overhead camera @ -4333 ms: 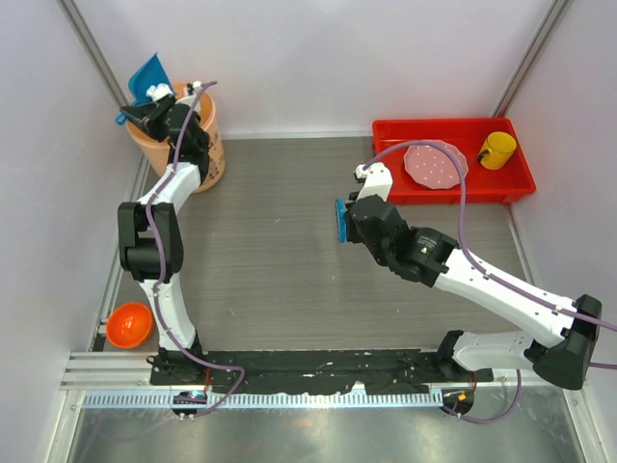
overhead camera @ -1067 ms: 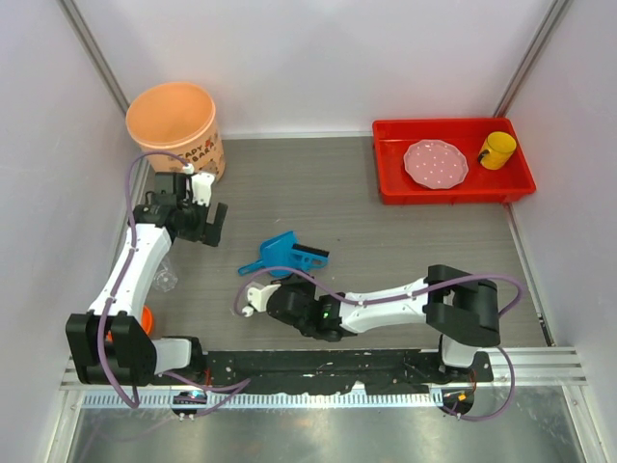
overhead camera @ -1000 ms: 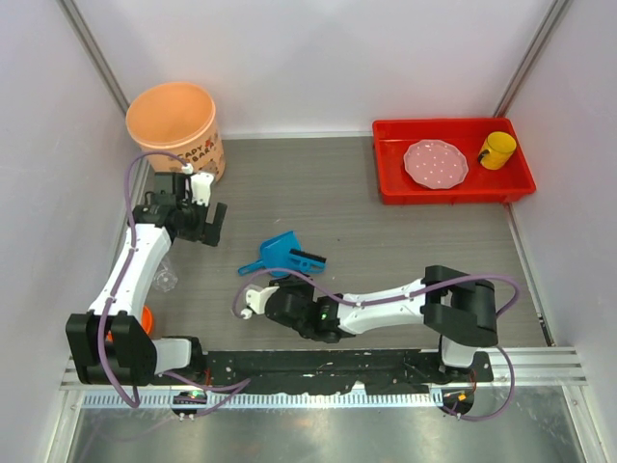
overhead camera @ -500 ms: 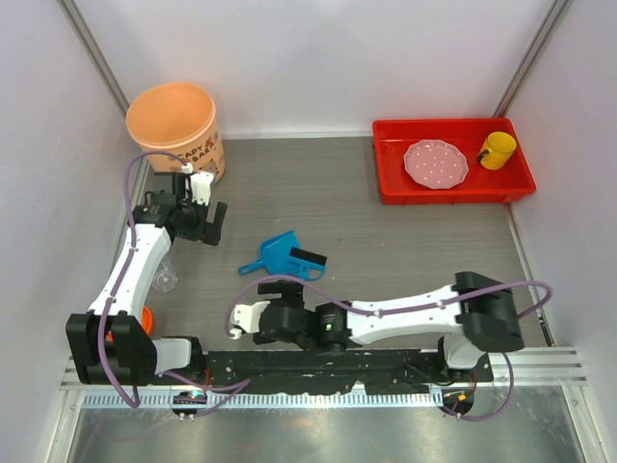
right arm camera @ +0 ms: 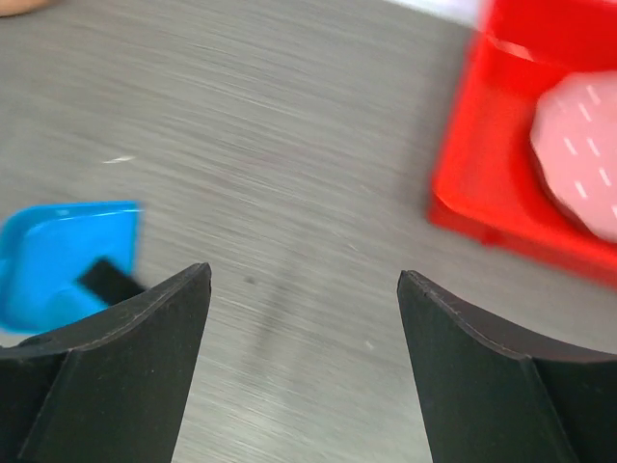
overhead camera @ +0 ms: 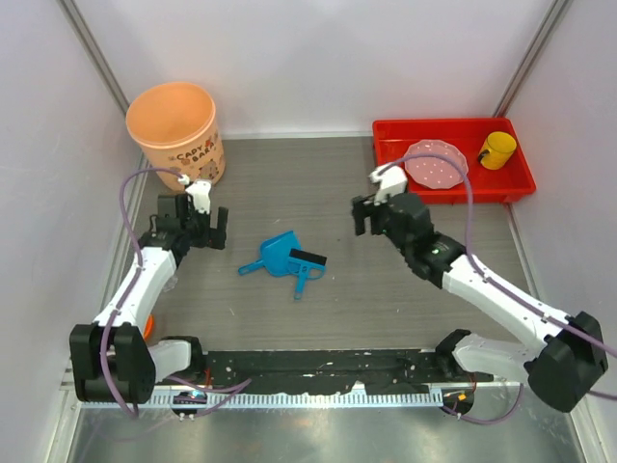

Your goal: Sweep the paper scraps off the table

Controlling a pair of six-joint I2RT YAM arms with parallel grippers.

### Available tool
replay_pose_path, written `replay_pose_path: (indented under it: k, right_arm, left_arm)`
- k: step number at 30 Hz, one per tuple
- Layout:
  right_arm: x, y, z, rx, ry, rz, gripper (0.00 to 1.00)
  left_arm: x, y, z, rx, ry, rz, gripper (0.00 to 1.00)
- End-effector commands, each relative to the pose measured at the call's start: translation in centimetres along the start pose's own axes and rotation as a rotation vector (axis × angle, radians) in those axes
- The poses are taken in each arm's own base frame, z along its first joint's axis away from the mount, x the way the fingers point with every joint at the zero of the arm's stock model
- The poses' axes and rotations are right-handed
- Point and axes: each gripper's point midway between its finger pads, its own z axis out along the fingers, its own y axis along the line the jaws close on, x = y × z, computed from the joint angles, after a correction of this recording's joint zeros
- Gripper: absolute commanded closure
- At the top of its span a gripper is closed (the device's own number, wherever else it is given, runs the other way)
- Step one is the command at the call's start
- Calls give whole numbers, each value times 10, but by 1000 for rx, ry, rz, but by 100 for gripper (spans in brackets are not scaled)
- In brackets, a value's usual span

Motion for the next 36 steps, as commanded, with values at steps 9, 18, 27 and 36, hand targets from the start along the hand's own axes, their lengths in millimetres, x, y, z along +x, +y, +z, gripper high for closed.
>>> replay_pose_path:
  k: [9, 18, 27, 36]
  right_arm:
    - [109, -206, -64, 770, -245, 538, 17]
    - [144, -239, -85, 953, -337, 407, 17]
    - [161, -242, -71, 939, -277, 327, 17]
    - [165, -239, -66, 883, -337, 287, 17]
  left_arm:
    - [-35, 36, 44, -197, -498, -246, 0]
    - [-20, 33, 57, -178, -566, -193, 0]
    - [-31, 36, 49, -193, -664, -153, 0]
    - [-10, 25, 60, -140, -694, -106, 0]
